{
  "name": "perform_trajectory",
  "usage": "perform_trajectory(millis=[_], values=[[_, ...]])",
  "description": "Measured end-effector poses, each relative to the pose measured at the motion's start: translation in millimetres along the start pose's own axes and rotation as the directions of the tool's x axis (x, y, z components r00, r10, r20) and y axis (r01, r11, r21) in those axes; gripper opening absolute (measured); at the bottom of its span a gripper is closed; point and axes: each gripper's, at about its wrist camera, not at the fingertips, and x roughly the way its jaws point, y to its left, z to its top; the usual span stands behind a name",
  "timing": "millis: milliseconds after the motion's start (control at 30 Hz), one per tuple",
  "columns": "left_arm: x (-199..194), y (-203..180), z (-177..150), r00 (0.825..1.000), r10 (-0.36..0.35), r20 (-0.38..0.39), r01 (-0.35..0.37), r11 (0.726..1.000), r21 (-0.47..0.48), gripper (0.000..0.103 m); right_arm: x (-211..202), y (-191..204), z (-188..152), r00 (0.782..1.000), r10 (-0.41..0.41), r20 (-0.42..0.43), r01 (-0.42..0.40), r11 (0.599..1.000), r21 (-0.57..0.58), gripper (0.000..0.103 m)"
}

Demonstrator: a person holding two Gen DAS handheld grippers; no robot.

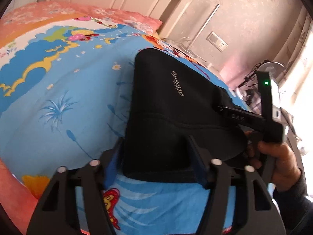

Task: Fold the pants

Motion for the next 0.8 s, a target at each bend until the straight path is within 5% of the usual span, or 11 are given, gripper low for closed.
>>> perform_trajectory(millis=[133,467,667,800], values=[[-5,0,0,1.0,-0.014,0.013,0.014,1.0,-0.007,0.054,0,1,-1,1.0,0.003,0.002,-0.003,1.0,0.003,0.098],[-1,8,1,0.999,-0.046,0.011,0.047,0.996,-0.074,0.058,0,0,-1,1.0,0.006,0.007,-0.006,1.0,0.008,0.098],[-11,15,6,0.988,-0.156,0.016,0.156,0.979,-0.133,0.052,0,-1,-2,1.0,0.009,0.009,-0.009,1.0,0.011,0.098],[-2,11,3,0.994,-0.104,-0.02,0.101,0.986,-0.129,0.057,1,-1,-1,1.0,0.015,0.007,-0.015,1.0,0.015,0.098]])
